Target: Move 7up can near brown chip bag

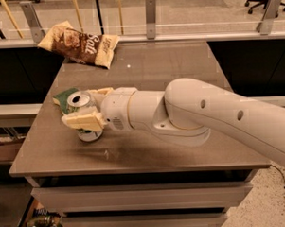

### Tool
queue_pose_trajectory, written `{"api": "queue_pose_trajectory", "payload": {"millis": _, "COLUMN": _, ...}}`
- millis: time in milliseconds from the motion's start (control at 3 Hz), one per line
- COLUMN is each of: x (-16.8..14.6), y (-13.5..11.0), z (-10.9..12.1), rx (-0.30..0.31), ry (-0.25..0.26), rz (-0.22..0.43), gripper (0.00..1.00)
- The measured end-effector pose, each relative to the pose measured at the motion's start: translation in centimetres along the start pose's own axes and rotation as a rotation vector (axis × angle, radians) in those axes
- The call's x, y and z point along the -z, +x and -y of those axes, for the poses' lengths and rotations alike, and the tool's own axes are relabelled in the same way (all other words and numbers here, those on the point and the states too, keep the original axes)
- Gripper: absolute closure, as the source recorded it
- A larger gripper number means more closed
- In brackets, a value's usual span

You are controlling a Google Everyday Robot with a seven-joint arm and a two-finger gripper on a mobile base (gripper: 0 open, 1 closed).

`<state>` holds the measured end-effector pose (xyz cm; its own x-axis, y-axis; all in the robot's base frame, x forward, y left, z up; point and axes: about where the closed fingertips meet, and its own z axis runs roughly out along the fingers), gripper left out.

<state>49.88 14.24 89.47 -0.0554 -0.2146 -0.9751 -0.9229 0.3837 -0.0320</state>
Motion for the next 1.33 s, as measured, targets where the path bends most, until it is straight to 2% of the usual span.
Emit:
{"api": "queue_pose_trajectory", "payload": {"millis": 667, "x": -0.2, "y": -0.4, "z": -0.4, "rx": 0.009, "ry": -0.005, "rz": 0.0, "gripper": 0.86}}
{"api": "queue_pose_trajectory", "payload": {"millis": 1000, "x": -0.3, "y": -0.6, "z": -0.6, "rx": 0.014, "ry": -0.007, "rz": 0.0, "gripper": 1.0}}
{"api": "queue_pose_trajectory", "payload": {"millis": 1333, "x": 0.4, "y": -1.3, "z": -0.2, "rx": 0.019, "ry": 0.002, "rz": -0.007, "gripper": 1.0}}
